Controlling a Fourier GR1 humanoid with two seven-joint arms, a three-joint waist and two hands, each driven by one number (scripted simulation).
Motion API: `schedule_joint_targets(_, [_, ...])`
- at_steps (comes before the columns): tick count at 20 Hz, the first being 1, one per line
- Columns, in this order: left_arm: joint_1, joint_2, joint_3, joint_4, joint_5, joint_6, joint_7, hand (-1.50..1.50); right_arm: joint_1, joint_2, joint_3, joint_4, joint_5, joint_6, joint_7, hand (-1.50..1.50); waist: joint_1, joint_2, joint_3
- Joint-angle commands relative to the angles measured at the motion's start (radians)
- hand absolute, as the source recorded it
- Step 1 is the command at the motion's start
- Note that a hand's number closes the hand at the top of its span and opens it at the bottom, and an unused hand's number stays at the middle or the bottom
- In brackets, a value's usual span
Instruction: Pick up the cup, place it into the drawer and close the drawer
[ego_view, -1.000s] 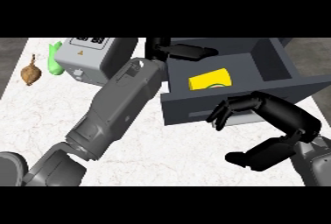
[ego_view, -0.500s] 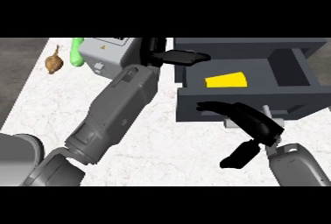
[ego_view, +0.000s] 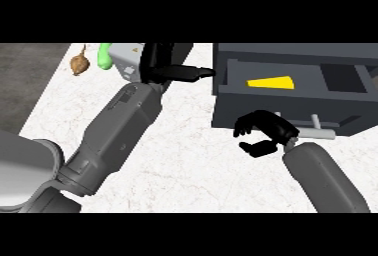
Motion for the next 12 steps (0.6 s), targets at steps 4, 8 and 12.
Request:
schedule_joint_targets(4, [0.102, 0.074, 0.000, -0.099, 0.011, -0.079, 0.023, -1.50, -0.189, -0.005, -0.128, 0.337, 0.000, -0.118, -0.200, 1.50, 0.052, 0.010, 0.002])
schedule_joint_targets(8, [0.148, 0.092, -0.013, -0.147, 0.008, -0.095, 0.031, -1.50, -0.307, -0.018, -0.217, 0.432, -0.038, -0.158, -0.216, 1.50, 0.075, 0.011, 0.003])
schedule_joint_targets(12, [0.164, 0.132, -0.003, -0.161, 0.022, -0.138, 0.059, -1.50, -0.405, -0.086, -0.280, 0.518, -0.056, -0.169, -0.236, 1.50, 0.087, 0.028, 0.003])
